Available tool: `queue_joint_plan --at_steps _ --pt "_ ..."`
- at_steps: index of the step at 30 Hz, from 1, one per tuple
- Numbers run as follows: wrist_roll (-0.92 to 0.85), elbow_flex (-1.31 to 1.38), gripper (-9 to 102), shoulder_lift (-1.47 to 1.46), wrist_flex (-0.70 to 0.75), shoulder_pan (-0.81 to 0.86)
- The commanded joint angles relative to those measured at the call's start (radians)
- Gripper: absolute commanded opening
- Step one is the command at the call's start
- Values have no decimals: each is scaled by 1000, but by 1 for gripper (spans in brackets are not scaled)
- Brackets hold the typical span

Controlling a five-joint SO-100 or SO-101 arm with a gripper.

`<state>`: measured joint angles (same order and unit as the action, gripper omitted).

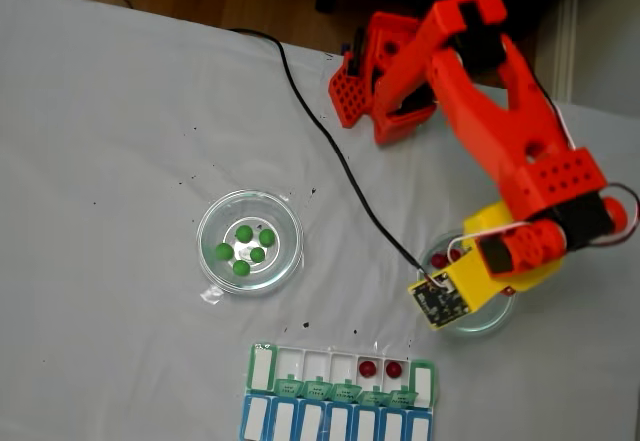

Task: Sort medicines into box.

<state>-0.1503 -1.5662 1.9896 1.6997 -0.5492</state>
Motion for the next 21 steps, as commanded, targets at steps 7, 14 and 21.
queue_joint_plan --at_steps 7,14,21 --pt "6 -233 1 189 -176 14" --pt "66 -394 1 198 -331 -32" --pt "146 -479 1 235 -440 -57"
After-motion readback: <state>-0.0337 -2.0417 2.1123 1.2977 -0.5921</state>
